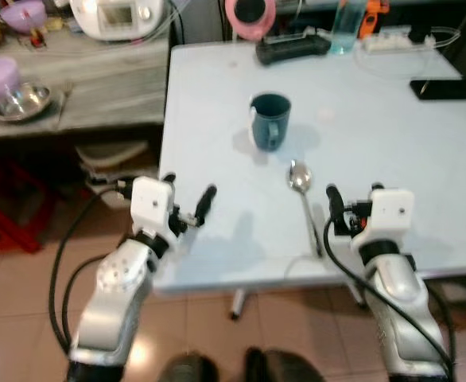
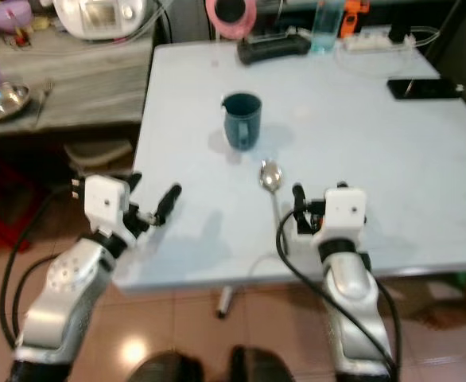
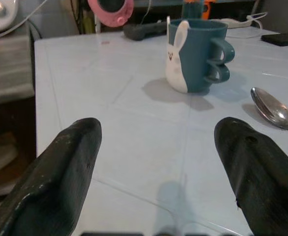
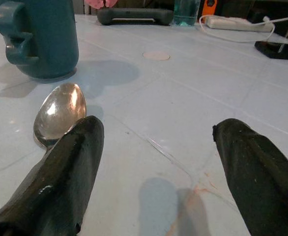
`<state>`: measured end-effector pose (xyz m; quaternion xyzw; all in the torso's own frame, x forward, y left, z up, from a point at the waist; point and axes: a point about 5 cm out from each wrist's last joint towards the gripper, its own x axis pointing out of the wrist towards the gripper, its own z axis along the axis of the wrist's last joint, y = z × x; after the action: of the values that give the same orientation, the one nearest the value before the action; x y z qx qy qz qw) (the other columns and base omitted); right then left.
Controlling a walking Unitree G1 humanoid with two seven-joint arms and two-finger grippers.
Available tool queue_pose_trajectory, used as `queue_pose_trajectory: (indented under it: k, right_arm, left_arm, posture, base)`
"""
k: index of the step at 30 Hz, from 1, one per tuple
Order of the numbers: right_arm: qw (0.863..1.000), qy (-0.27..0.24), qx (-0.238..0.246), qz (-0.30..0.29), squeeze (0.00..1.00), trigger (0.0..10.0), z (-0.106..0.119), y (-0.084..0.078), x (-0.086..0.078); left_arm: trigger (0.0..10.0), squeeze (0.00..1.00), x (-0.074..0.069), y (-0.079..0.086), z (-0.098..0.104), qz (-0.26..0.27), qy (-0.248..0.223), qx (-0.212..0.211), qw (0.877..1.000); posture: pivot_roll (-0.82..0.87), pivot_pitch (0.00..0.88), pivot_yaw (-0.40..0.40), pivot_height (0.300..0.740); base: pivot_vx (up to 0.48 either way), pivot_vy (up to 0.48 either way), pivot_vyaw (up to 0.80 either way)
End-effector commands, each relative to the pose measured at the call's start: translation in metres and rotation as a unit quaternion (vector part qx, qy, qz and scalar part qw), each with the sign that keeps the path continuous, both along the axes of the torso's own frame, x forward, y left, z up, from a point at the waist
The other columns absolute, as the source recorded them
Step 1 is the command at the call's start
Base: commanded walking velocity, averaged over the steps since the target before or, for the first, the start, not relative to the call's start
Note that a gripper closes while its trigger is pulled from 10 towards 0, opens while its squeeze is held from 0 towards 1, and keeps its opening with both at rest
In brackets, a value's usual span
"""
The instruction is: Setting the table
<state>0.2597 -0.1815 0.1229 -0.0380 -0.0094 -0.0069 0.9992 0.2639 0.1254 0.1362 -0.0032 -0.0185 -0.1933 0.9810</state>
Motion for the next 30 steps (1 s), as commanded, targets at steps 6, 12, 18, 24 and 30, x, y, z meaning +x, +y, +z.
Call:
queue_pose_trajectory:
  k: [6, 12, 18, 24, 30]
  right_arm:
    - [1.0, 0.013, -0.001, 0.015, 0.0, 10.0, -0.001, 0.003, 0.002]
    - [0.999, 0.002, -0.018, 0.047, 0.0, 10.0, 0.006, 0.009, 0.009]
    - [0.999, -0.003, -0.007, 0.044, 0.0, 10.0, 0.012, 0.012, 0.02]
    - [0.999, 0.005, -0.001, 0.037, 0.0, 10.0, 0.012, 0.012, 0.023]
    - [0.999, 0.036, 0.019, 0.032, 0.0, 10.0, 0.005, 0.017, 0.022]
  left_arm:
    - [10.0, 0.0, 0.003, 0.007, 0.002, 0.029, -0.007, 0.007, 1.0]
    - [10.0, 0.0, 0.006, 0.013, 0.003, 0.057, -0.012, 0.016, 0.998]
    - [10.0, 0.0, 0.006, 0.013, 0.003, 0.061, -0.013, 0.022, 0.998]
    - [10.0, 0.0, 0.004, 0.015, 0.002, 0.056, -0.009, 0.024, 0.998]
    - [10.0, 0.0, 0.001, 0.013, 0.0, 0.041, -0.003, 0.019, 0.999]
  posture:
    - [-0.05, 0.127, 0.067, 0.74]
    - [-0.05, 0.132, 0.064, 0.74]
    - [-0.04, 0.141, 0.063, 0.74]
    - [-0.04, 0.148, 0.06, 0.74]
    - [-0.03, 0.149, 0.06, 0.74]
  base:
    - [0.0, 0.0, 0.0]
    - [0.0, 0.0, 0.13]
    - [0.0, 0.0, 0.65]
    - [0.0, 0.0, 0.0]
    - [0.0, 0.0, 0.0]
